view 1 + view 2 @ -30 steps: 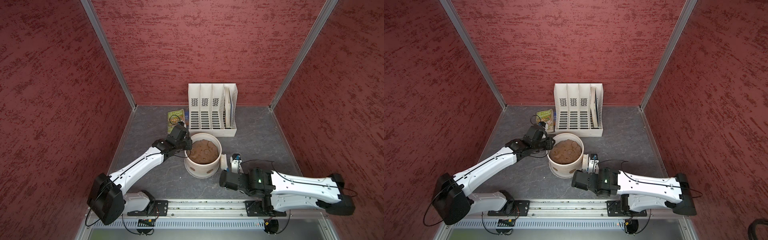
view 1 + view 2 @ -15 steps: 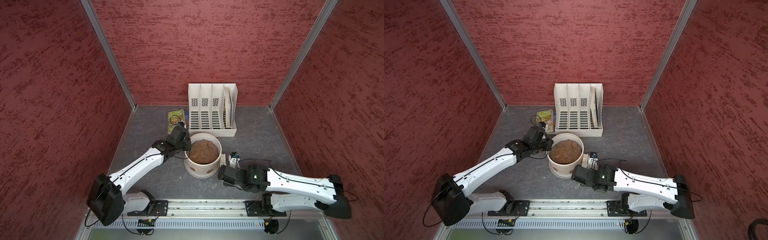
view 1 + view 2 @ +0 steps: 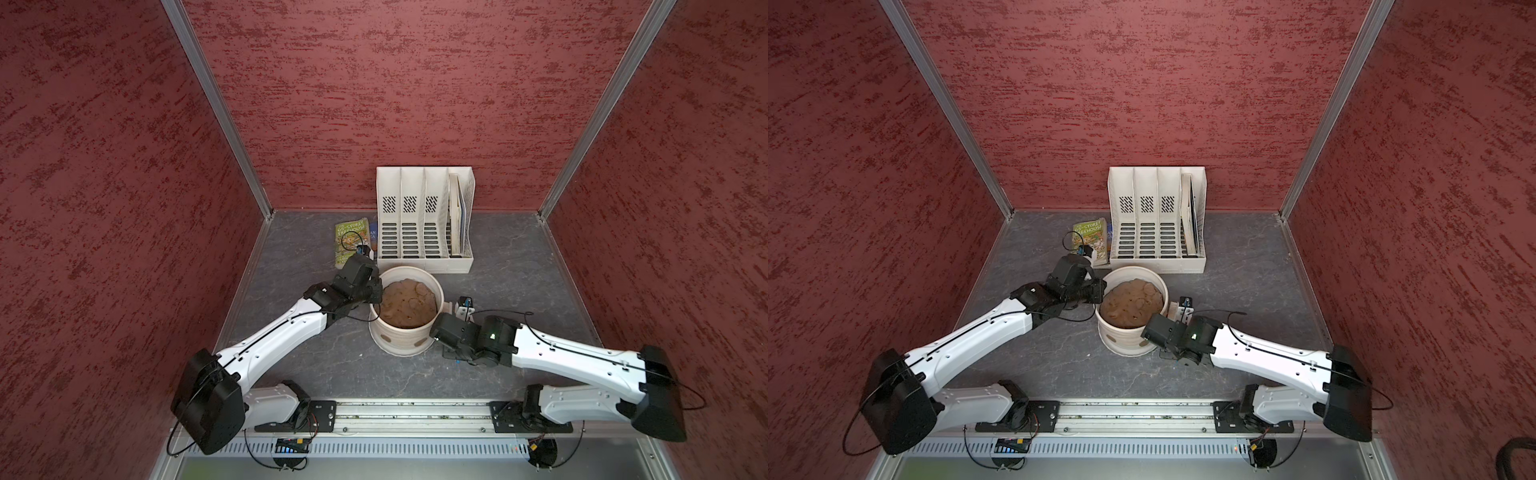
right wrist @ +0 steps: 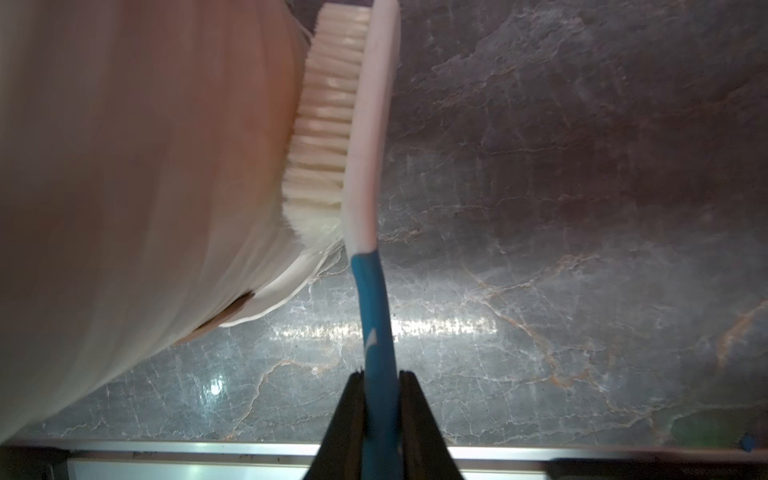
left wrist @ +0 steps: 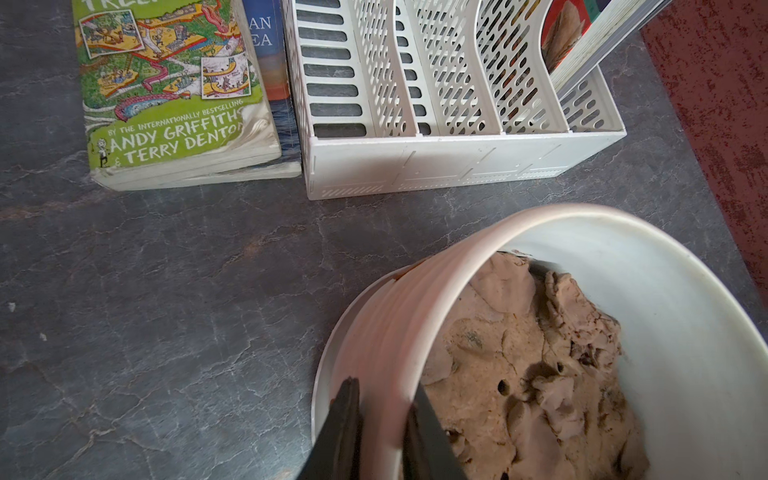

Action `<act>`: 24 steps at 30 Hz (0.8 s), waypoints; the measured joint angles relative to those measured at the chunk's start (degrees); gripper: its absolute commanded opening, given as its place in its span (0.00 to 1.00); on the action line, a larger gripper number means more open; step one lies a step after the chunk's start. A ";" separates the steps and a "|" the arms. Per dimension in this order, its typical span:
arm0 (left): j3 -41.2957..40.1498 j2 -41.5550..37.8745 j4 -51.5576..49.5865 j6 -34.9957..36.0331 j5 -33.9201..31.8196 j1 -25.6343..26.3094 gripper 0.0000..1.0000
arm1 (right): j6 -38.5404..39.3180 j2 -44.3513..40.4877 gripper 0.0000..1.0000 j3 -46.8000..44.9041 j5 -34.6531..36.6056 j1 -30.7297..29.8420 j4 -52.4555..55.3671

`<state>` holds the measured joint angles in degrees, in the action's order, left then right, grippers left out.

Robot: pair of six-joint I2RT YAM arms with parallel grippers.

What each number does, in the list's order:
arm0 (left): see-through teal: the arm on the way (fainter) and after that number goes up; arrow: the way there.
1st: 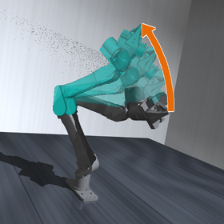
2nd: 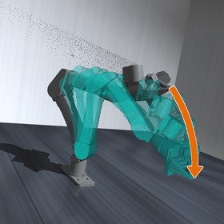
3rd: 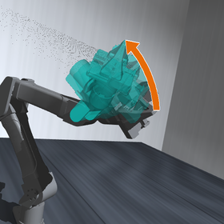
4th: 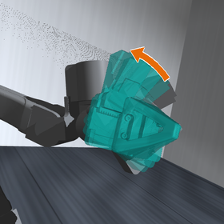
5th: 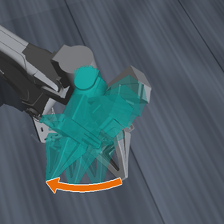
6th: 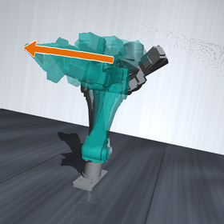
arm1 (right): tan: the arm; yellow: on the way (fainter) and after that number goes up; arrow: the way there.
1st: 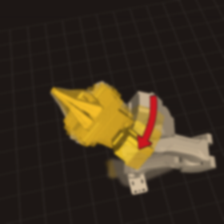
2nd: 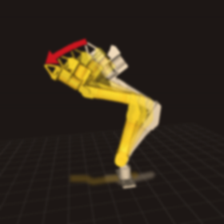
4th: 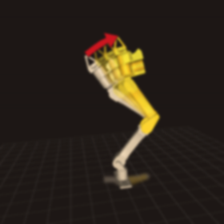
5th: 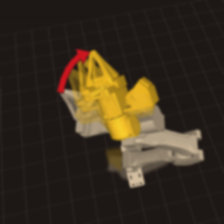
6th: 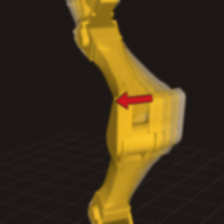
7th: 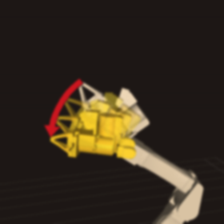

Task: Scrub the dried mud off the ceramic pot
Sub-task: Brush off the soil from the pot.

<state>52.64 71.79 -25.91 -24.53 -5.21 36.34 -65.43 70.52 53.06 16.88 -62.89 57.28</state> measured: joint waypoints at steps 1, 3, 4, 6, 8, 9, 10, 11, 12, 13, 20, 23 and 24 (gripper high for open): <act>-0.17 -0.17 0.09 -0.33 0.07 0.07 0.00 | 0.48 -0.26 0.00 -0.50 -0.07 1.25 -0.02; -0.48 -0.50 0.22 -0.87 0.17 0.28 0.00 | 1.44 -1.62 0.00 -2.01 -0.13 3.80 0.28; -0.59 -0.57 0.24 -1.11 0.15 0.33 0.00 | 1.77 -2.49 0.00 -2.69 -0.13 4.72 0.68; -0.59 -0.63 0.22 -1.55 0.15 0.37 0.00 | 2.34 -4.28 0.00 -3.52 -0.09 5.92 1.97; -0.59 -0.66 0.22 -1.81 0.11 0.42 0.00 | 2.91 -6.01 0.00 -3.54 -0.04 6.38 3.41; -0.59 -0.66 0.22 -2.01 0.04 0.44 0.00 | 3.19 -6.95 0.00 -3.52 -0.02 6.25 3.91; -0.59 -0.68 0.20 -2.16 -0.02 0.50 0.00 | 3.41 -7.82 0.00 -3.50 0.07 5.81 4.42; -0.61 -0.74 0.15 -2.36 -0.11 0.57 0.00 | 3.52 -8.81 0.00 -3.41 0.26 4.81 5.09; -0.70 -0.83 0.15 -2.67 -0.17 0.61 0.00 | 3.52 -9.68 0.00 -3.19 0.48 3.45 5.92; -0.81 -0.96 0.17 -2.91 -0.22 0.68 0.00 | 3.37 -10.56 0.00 -2.80 0.70 1.68 6.84; -1.29 -1.62 0.20 -4.42 -0.50 1.03 0.00 | -0.61 -12.66 0.00 -0.79 2.25 -11.13 8.72; -1.33 -1.62 0.22 -4.68 -0.52 1.03 0.00 | -1.79 -10.82 0.00 -0.79 2.43 -13.40 7.78; -1.33 -1.62 0.22 -4.74 -0.52 1.05 0.00 | -2.01 -9.97 0.00 -0.79 2.43 -13.64 7.43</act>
<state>51.31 70.17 -25.69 -29.28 -5.74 37.39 -67.44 60.55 52.27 19.31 -76.53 64.71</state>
